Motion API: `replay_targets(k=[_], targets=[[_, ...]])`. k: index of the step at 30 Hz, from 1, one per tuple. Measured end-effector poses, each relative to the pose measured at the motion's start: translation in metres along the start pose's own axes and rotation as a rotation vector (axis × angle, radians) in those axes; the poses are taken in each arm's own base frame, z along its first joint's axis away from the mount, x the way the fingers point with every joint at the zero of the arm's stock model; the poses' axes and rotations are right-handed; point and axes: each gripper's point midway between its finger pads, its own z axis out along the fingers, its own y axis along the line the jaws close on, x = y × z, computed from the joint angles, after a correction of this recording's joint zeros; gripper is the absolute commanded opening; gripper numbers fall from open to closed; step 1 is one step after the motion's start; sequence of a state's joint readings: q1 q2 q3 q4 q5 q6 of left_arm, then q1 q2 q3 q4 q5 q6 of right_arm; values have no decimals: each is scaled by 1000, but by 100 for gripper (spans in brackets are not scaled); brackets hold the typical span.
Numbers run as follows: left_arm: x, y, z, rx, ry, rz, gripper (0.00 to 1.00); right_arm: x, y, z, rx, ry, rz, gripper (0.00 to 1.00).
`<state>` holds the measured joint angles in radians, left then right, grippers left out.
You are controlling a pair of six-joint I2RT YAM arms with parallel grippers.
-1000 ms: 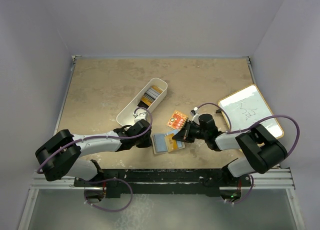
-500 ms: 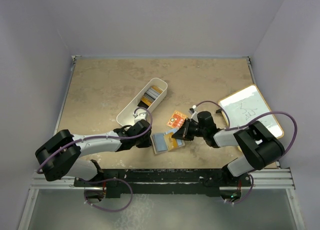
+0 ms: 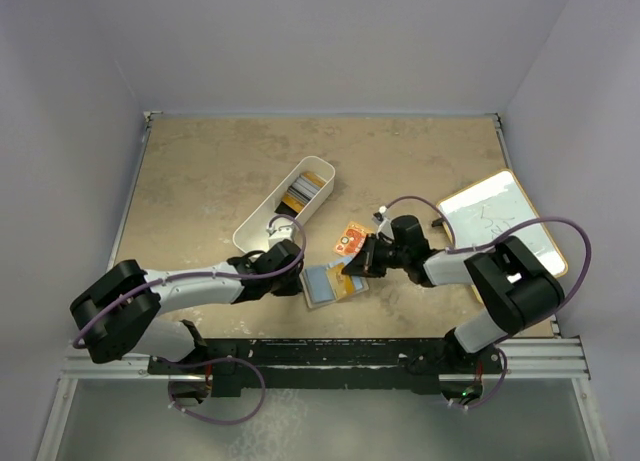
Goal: Put the credit cards into the card holder
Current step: Insert the credit card into the card holder.
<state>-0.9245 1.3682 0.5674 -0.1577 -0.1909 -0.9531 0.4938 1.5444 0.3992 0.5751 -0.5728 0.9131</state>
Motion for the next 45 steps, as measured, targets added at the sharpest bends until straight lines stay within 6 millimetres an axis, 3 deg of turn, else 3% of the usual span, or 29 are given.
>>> replay_targets(k=[5, 14, 27, 31, 38, 45], targets=[[-2, 2, 0, -19, -7, 21, 0, -10, 10, 3, -8, 23, -60, 0], [-6, 4, 3, -48, -12, 46, 0, -10, 4, 9, 1, 92, -78, 0], [-12, 2, 7, -84, -31, 137, 0, -11, 20, 6, -57, 155, -128, 0], [-15, -2, 11, -91, -24, 198, 0, 0, 16, -2, -61, 162, -120, 0], [-13, -13, 14, -40, -14, 250, 0, 35, 2, -22, -39, 194, -62, 0], [-12, -15, 14, -27, -7, 280, 0, 36, 1, -22, -35, 189, -60, 0]])
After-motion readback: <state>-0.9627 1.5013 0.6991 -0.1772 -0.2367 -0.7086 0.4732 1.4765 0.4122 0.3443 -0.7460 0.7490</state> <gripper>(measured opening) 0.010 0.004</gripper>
